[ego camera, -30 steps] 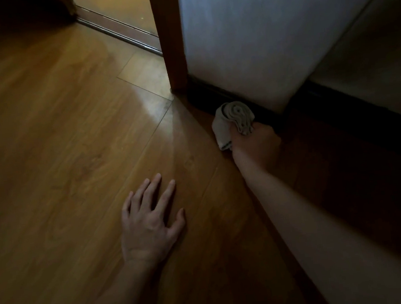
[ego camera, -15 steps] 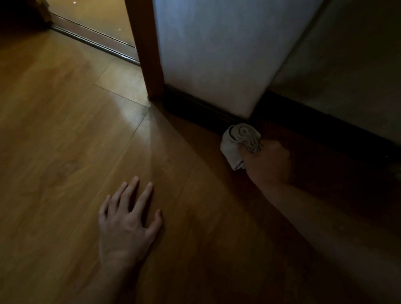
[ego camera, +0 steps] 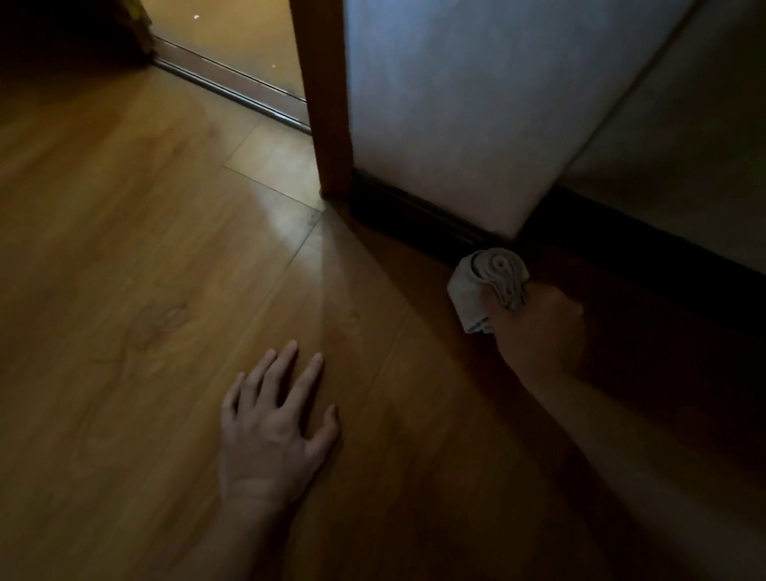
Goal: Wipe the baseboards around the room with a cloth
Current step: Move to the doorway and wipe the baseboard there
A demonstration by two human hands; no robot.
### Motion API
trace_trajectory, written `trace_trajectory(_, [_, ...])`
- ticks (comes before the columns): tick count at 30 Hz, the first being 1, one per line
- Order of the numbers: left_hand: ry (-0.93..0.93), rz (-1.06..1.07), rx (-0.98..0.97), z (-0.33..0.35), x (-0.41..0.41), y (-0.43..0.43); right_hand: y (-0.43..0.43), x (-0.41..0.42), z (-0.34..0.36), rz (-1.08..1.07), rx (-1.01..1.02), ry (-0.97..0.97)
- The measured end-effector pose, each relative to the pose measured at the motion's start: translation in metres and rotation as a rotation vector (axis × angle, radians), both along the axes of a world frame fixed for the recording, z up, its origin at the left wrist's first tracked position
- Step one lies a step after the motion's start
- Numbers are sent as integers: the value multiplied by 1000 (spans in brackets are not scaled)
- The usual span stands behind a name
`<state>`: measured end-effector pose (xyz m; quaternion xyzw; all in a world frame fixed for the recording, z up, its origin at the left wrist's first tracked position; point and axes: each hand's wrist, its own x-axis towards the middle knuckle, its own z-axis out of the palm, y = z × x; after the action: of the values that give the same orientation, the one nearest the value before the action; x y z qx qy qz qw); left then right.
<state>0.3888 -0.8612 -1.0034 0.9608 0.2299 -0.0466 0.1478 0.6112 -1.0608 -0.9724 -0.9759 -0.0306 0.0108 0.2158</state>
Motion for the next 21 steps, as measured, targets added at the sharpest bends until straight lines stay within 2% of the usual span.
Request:
trace_trajectory(6, [7,5,2,4,0,-2,5,4,-2,22,96,59])
trace_trajectory(13, [92,29,18,12,14,-18,-2,5,-4,-53,205,62])
trace_trajectory(17, [91,-147,19,15,40,-46,-26,10,-6,-15,253,43])
trace_trajectory(21, [98,-254,39,10,59,-69,-51,17,-14,-50,422,82])
